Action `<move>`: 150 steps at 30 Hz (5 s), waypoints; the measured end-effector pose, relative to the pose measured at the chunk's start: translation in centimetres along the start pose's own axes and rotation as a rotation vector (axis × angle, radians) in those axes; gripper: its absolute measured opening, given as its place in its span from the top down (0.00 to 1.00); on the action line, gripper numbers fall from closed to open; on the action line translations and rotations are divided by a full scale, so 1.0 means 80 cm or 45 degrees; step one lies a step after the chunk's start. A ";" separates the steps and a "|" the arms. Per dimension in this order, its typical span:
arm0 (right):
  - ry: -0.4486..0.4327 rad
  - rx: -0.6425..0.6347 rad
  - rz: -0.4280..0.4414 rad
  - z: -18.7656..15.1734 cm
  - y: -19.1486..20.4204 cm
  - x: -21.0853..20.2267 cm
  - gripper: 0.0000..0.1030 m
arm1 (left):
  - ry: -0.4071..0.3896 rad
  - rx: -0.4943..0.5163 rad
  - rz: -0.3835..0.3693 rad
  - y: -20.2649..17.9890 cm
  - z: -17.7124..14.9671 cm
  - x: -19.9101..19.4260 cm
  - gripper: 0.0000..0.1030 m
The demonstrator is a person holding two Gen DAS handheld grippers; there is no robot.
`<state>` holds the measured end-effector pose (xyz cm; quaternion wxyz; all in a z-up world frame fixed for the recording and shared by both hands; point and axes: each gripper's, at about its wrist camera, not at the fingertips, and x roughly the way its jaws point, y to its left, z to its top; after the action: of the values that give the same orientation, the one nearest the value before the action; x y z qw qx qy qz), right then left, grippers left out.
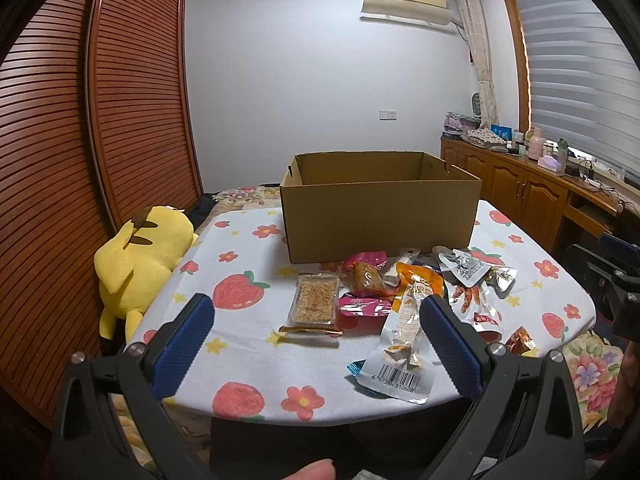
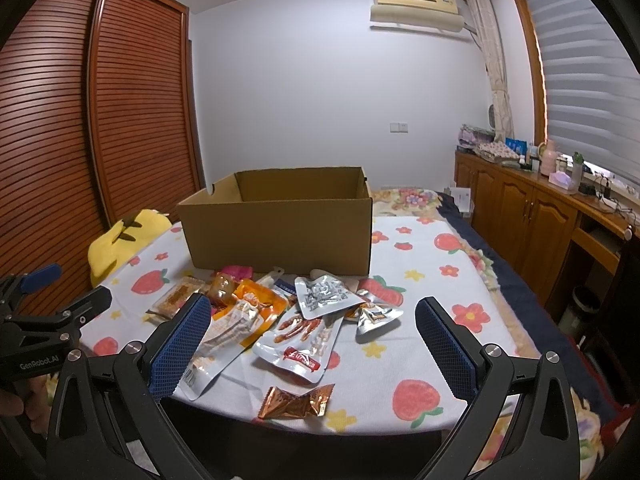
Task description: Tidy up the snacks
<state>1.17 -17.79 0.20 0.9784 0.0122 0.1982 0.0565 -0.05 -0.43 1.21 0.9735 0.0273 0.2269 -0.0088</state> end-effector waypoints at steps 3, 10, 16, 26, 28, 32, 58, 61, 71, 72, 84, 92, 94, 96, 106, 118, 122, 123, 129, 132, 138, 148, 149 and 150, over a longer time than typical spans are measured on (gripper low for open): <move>0.002 0.001 0.001 -0.001 0.000 0.000 0.00 | 0.002 0.002 -0.004 -0.001 -0.004 0.004 0.00; 0.007 0.001 0.002 0.005 -0.010 -0.007 0.00 | 0.029 0.004 -0.018 -0.002 -0.013 0.010 0.00; 0.042 0.009 0.011 -0.010 -0.007 0.006 0.00 | 0.088 0.009 -0.066 -0.005 -0.020 0.027 0.00; 0.178 -0.025 0.125 -0.029 -0.050 0.039 0.00 | 0.217 0.064 -0.260 -0.029 -0.024 0.072 0.00; 0.242 -0.040 0.161 -0.038 -0.057 0.049 0.00 | 0.242 0.092 -0.291 -0.039 -0.025 0.080 0.00; 0.315 -0.113 0.242 -0.050 -0.057 0.060 0.00 | 0.282 0.133 -0.312 -0.051 -0.028 0.093 0.00; 0.528 -0.414 0.346 -0.085 -0.021 0.125 0.12 | 0.425 0.188 -0.437 -0.061 -0.036 0.164 0.02; 0.532 -0.389 0.354 -0.085 -0.023 0.130 0.15 | 0.437 0.165 -0.459 -0.061 -0.037 0.171 0.02; 0.495 -0.325 0.390 -0.082 -0.023 0.134 0.38 | 0.471 0.164 -0.509 -0.067 -0.036 0.184 0.18; 0.491 -0.326 0.390 -0.082 -0.023 0.133 0.44 | 0.479 0.168 -0.515 -0.068 -0.036 0.186 0.21; 0.489 -0.337 0.385 -0.083 -0.032 0.126 0.63 | 0.552 0.187 -0.509 -0.078 -0.036 0.206 0.36; 0.521 -0.366 0.387 -0.080 -0.032 0.128 0.60 | 0.552 0.153 -0.561 -0.068 -0.035 0.200 0.61; 0.545 -0.369 0.399 -0.078 -0.034 0.130 0.60 | 0.555 0.129 -0.578 -0.064 -0.036 0.200 0.63; 0.571 -0.376 0.411 -0.076 -0.035 0.133 0.60 | 0.552 0.119 -0.585 -0.061 -0.036 0.197 0.65; 0.703 -0.421 0.389 -0.065 -0.044 0.141 0.54 | 0.504 0.128 -0.561 -0.060 -0.032 0.187 0.68; 0.724 -0.432 0.392 -0.065 -0.045 0.128 0.81 | 0.447 0.068 -0.566 -0.049 -0.028 0.173 0.68; 0.694 -0.398 0.446 -0.052 -0.041 0.116 0.81 | 0.425 0.047 -0.579 -0.044 -0.021 0.165 0.68; 0.680 -0.395 0.457 -0.048 -0.038 0.112 0.81 | 0.415 0.040 -0.581 -0.042 -0.018 0.161 0.68; 0.598 -0.401 0.485 -0.024 -0.021 0.099 0.81 | 0.357 0.019 -0.589 -0.031 0.001 0.146 0.68; 0.548 -0.401 0.480 -0.009 -0.016 0.098 0.81 | 0.324 0.022 -0.584 -0.025 0.016 0.144 0.68; 0.455 -0.394 0.445 0.031 -0.013 0.112 0.81 | 0.259 0.047 -0.549 -0.015 0.054 0.147 0.68; 0.304 -0.350 0.409 0.123 -0.022 0.154 0.81 | 0.134 0.065 -0.490 0.010 0.145 0.181 0.67; 0.289 -0.349 0.404 0.133 -0.022 0.159 0.81 | 0.125 0.065 -0.486 0.014 0.154 0.186 0.67; 0.279 -0.348 0.399 0.139 -0.021 0.164 0.81 | 0.116 0.062 -0.480 0.017 0.165 0.194 0.67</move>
<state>17.72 -17.97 5.31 0.9229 -0.0961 0.2896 0.2349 19.72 0.07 6.27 0.9424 0.0083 0.2715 -0.1953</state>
